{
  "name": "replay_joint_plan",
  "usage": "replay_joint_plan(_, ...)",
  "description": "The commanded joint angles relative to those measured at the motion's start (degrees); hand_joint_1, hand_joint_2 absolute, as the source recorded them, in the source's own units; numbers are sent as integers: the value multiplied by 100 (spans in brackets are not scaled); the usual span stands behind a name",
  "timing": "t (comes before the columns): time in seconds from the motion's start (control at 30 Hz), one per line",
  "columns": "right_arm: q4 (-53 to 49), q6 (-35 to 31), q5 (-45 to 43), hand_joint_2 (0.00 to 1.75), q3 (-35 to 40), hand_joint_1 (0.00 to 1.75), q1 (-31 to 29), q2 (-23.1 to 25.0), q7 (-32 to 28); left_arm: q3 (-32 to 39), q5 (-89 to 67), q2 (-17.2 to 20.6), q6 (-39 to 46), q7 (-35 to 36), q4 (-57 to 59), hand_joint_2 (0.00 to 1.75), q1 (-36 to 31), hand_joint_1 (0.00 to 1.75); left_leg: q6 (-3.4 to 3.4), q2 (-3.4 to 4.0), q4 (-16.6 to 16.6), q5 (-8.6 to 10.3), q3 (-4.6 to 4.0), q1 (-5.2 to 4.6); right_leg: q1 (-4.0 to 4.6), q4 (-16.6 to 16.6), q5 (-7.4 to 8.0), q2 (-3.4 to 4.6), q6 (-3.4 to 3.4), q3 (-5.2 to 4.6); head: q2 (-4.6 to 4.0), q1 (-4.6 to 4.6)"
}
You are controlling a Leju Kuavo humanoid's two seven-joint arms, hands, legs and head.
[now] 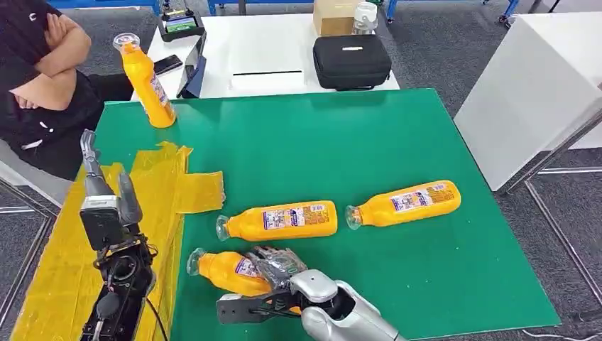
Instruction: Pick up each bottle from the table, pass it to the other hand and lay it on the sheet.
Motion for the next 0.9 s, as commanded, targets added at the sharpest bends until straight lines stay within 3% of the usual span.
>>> replay_joint_plan(0.03, 1272, -107, 353, 175, -49, 0, 204, 52, 97, -13, 107, 51, 33, -18, 353, 0, -135, 0, -2, -10, -12, 4, 24, 0, 1, -12, 0, -16, -2, 27, 0, -2)
replay_joint_plan(0.23, 1410, -18, 407, 175, -132, 0, 230, 49, 13, -35, 115, 54, 14, -45, 394, 0, -142, 0, -8, -12, -13, 7, 46, 0, 1, -13, 1, -17, -7, 40, 0, 0)
replay_joint_plan(0.27, 1425, -20, 421, 175, -138, 54, 231, 41, 8, -33, 125, 53, 18, -53, 422, 0, -167, 0, -7, -23, -25, 20, 46, -8, -6, -20, 7, -34, -7, 41, 0, -2)
replay_joint_plan(0.3, 1457, 16, 448, 175, -123, 155, 224, 34, -14, -37, 136, 58, 16, -64, 450, 0, -195, 0, -8, -19, -14, 10, 64, 0, 1, -14, 0, -24, -9, 41, 0, 0)
replay_joint_plan(0.33, 1461, 9, 451, 175, -144, 171, 231, 23, -22, -35, 141, 60, 20, -71, 450, 0, -195, 0, -8, -29, -16, 15, 67, -3, -1, -15, -2, -37, -12, 32, 0, 2)
replay_joint_plan(0.9, 632, -29, 137, 175, -815, 175, 397, -332, -99, 42, 219, 28, -124, -43, 398, 0, -149, 0, -8, -21, -16, 13, 92, -2, 1, -16, 0, -29, -23, 35, 0, 2)
